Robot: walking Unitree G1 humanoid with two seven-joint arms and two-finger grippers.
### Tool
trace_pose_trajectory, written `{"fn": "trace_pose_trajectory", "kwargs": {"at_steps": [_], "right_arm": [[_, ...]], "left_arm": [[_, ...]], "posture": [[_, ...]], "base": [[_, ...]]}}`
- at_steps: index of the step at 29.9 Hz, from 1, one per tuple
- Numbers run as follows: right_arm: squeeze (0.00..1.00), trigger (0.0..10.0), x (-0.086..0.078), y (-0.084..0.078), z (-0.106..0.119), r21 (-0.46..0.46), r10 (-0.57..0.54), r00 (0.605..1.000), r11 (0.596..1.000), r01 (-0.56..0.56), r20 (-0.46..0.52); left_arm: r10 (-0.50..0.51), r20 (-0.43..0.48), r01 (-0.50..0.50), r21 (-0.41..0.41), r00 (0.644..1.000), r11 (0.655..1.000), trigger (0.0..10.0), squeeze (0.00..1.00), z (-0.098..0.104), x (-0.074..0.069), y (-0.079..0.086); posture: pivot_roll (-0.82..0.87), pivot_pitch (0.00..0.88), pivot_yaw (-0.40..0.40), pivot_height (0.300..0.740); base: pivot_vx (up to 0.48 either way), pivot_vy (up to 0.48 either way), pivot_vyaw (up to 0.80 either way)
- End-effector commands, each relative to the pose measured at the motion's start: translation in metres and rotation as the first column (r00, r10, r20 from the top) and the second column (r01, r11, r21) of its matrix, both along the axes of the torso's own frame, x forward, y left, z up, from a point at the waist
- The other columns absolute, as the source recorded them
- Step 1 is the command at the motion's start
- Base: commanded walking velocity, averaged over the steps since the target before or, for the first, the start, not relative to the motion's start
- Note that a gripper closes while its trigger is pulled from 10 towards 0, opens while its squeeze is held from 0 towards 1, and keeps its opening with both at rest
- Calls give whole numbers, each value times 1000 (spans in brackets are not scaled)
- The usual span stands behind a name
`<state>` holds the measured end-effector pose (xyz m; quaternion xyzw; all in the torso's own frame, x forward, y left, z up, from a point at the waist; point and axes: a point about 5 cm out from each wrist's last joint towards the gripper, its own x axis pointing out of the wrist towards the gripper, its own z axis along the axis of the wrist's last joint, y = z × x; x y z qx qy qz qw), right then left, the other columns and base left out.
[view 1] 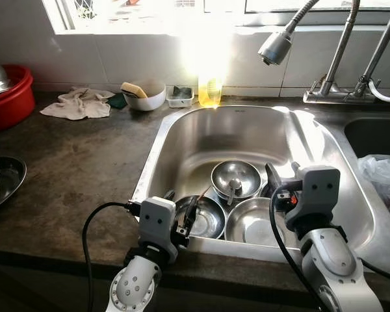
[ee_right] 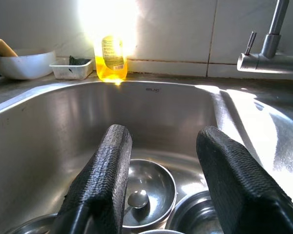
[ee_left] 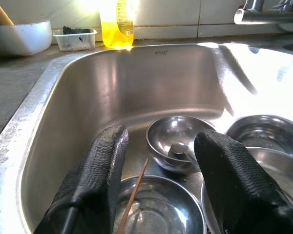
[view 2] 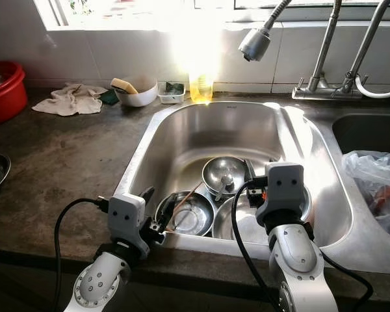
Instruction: Kitchen organization
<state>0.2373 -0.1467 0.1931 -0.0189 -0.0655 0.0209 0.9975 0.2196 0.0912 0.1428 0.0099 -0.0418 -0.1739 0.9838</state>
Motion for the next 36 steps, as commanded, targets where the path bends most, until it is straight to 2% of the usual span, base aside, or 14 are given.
{"fn": "trace_pose_trajectory", "kwargs": {"at_steps": [1,22,36], "right_arm": [[0,10000,1,2,6,2,2,999,1000,-2,33],[0,10000,12,14,15,0,57,996,998,-57,62],[0,10000,15,19,13,-4,77,995,997,-76,57]], "left_arm": [[-1,-2,1,-1,1000,1000,10000,0,1,-2,0],[8,14,-8,-11,1000,1000,10000,0,4,0,-5],[14,20,-14,3,1000,1000,10000,0,3,-1,-1]], "posture": [[66,63,22,740],[71,40,-4,740],[77,29,-1,740]], "base": [[-270,0,0],[-317,0,0],[-347,0,0]]}}
